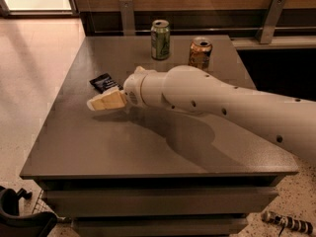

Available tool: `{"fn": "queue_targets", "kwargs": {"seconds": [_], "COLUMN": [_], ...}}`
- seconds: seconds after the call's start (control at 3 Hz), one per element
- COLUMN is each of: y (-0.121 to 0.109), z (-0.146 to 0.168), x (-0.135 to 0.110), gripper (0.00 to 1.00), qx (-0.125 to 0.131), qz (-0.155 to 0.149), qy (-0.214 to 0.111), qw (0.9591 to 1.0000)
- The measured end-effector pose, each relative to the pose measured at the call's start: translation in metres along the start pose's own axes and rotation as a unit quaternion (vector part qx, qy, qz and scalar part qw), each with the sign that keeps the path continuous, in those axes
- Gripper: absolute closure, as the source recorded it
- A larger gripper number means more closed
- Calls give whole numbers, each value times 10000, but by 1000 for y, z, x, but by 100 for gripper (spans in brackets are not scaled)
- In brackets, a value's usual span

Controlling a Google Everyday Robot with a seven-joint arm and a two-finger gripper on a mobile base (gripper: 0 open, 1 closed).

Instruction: Pick rxbar blueberry

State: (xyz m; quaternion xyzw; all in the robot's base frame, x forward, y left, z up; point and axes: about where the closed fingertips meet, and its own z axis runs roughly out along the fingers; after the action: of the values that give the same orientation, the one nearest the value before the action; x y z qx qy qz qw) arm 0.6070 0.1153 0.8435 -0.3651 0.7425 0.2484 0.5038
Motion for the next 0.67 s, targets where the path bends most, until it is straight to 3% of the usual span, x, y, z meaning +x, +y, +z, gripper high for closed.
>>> {"fn": "queue_targets", "kwargs": {"seconds": [0.67], "y": [2], "z": [18], "x": [14], "gripper": [0], "qx": [136], "qz": [13], "qy": [313], "qw": [9994]}}
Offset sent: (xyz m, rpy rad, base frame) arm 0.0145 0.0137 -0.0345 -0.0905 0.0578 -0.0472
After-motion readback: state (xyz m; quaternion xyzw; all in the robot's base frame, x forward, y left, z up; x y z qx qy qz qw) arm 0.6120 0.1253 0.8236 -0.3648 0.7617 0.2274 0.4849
